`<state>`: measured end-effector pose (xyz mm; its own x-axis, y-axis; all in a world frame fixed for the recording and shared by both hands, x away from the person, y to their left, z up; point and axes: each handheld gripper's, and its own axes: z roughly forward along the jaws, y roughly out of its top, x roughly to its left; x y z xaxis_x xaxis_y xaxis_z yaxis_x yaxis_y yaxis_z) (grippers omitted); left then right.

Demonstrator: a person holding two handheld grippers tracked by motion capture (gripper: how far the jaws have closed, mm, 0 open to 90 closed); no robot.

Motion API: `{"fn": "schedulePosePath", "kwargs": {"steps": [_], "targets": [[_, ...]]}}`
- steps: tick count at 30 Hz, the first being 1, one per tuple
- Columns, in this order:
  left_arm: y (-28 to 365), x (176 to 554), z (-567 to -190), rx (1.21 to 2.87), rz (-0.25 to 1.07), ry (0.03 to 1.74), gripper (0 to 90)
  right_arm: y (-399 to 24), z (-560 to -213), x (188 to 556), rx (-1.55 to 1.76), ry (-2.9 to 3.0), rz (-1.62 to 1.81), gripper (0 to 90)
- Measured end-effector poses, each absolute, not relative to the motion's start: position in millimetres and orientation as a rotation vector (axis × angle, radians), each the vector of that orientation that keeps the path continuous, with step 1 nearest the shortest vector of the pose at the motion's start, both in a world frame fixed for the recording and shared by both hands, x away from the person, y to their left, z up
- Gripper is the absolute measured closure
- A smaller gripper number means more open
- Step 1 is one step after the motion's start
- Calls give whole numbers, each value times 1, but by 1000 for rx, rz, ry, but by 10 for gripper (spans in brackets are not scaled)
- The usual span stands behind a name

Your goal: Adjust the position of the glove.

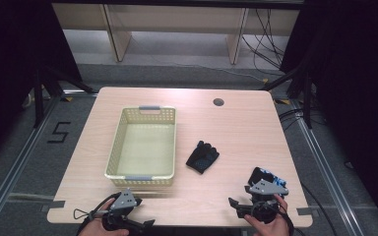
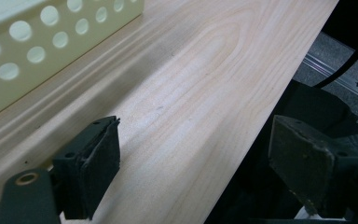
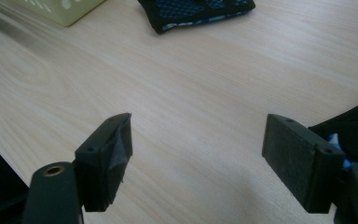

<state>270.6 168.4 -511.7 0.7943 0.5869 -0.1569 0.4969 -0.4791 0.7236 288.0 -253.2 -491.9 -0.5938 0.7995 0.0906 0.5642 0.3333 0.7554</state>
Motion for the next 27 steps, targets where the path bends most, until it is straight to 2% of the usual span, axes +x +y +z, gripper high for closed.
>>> {"fn": "schedulePosePath", "kwargs": {"steps": [5, 9, 17, 27], "targets": [[169, 271, -511, 2175, 146, 794, 163, -253, -489, 288, 1244, 2302, 1111, 294], [167, 270, -512, 2142, 130, 836, 163, -250, -487, 290, 1244, 2286, 1127, 367], [167, 271, -512, 2148, 139, 826, 163, -242, -474, 311, 1199, 2277, 1119, 457], [167, 271, -511, 2146, 142, 803, 163, -213, -461, 368, 1090, 2312, 1042, 487]]}}
